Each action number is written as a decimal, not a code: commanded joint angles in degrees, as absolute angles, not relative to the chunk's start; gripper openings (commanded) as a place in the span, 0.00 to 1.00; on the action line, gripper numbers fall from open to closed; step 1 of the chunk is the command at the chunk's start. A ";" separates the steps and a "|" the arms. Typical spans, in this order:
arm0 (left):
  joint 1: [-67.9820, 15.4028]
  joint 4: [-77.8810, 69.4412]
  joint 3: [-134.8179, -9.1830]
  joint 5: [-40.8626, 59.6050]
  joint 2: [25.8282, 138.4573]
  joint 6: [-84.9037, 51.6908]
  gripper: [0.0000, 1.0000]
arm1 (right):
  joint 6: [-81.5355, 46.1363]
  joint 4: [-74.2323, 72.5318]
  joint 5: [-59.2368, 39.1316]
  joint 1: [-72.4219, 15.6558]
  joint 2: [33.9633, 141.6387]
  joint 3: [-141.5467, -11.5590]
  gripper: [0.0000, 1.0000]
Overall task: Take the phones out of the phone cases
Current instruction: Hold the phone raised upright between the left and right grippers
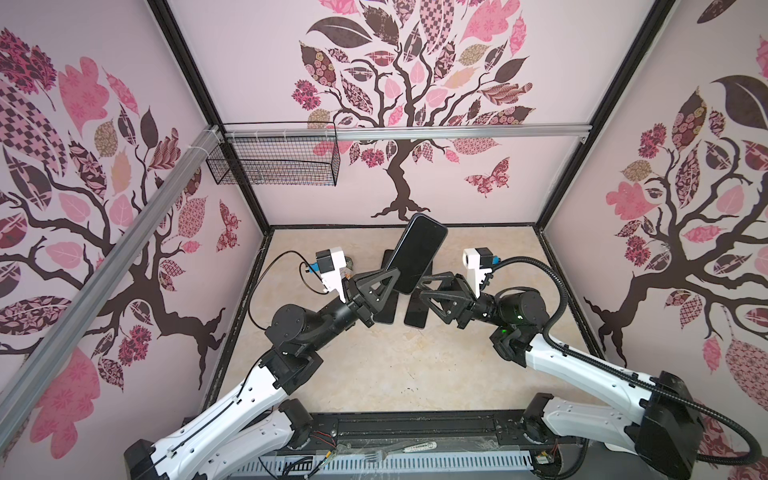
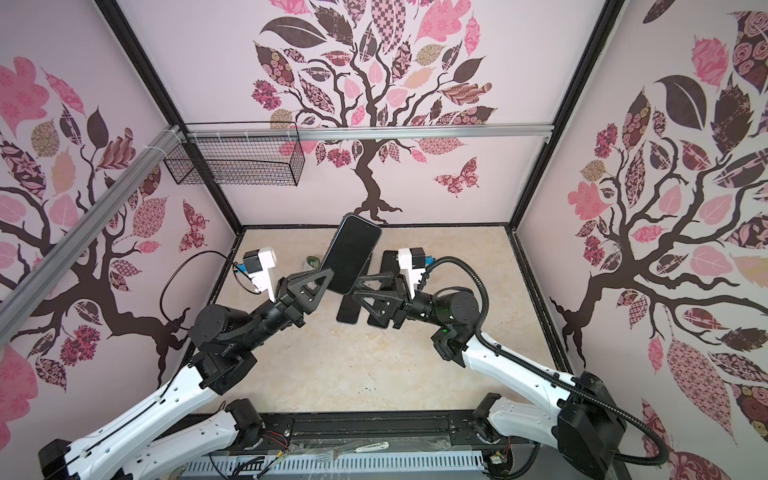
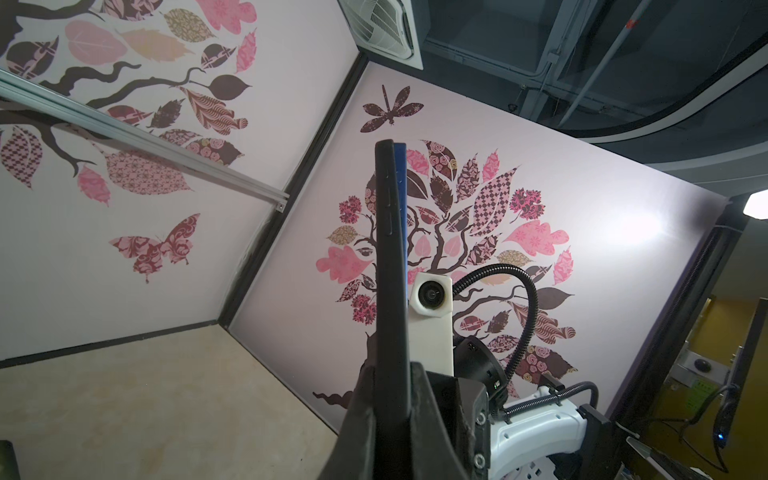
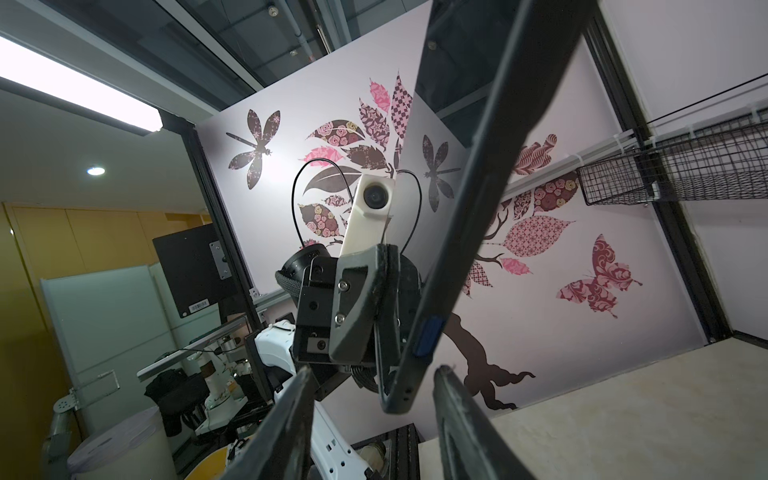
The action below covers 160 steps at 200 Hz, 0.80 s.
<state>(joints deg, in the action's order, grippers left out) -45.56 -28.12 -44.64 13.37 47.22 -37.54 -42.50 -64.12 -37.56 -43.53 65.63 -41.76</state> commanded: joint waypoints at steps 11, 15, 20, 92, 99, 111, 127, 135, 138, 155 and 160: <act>-45.53 -34.71 -43.97 15.47 47.57 -39.09 0.00 | -43.14 -67.76 -38.42 -44.38 67.69 -44.97 0.47; -45.53 -34.77 -43.88 15.55 47.60 -39.05 0.00 | -43.23 -67.69 -38.37 -44.38 67.73 -45.15 0.47; -45.53 -34.80 -43.88 15.64 47.65 -39.09 0.00 | -43.31 -67.71 -38.32 -44.38 67.89 -45.24 0.47; -45.53 -35.74 -43.51 16.65 48.26 -39.79 0.00 | -43.95 -69.75 -36.08 -44.47 68.10 -45.86 0.41; -45.55 -35.94 -43.51 17.16 48.55 -39.90 0.00 | -43.79 -69.71 -36.08 -44.47 68.19 -46.01 0.41; -45.53 -35.86 -43.70 17.70 48.82 -39.97 0.00 | -43.51 -69.46 -35.87 -44.47 68.08 -46.14 0.42; -45.58 -35.86 -43.70 17.92 49.03 -40.10 0.00 | -43.25 -69.35 -35.86 -44.48 67.90 -46.08 0.42; -45.60 -35.95 -43.66 17.93 49.04 -40.11 0.00 | -43.24 -68.97 -35.96 -44.47 67.86 -46.14 0.42; -45.54 -35.95 -43.57 17.93 49.05 -40.13 0.00 | -43.24 -68.91 -36.07 -44.47 67.86 -46.14 0.42; -45.58 -36.03 -43.54 17.72 49.04 -40.17 0.00 | -43.41 -68.81 -36.60 -44.52 68.11 -46.25 0.40; -45.56 -36.09 -43.51 17.59 49.04 -40.23 0.00 | -43.52 -68.88 -36.66 -44.50 68.19 -46.23 0.40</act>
<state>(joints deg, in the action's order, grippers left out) -45.58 -31.00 -44.16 17.28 49.69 -39.70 -43.70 -65.78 -36.23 -44.18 67.70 -44.07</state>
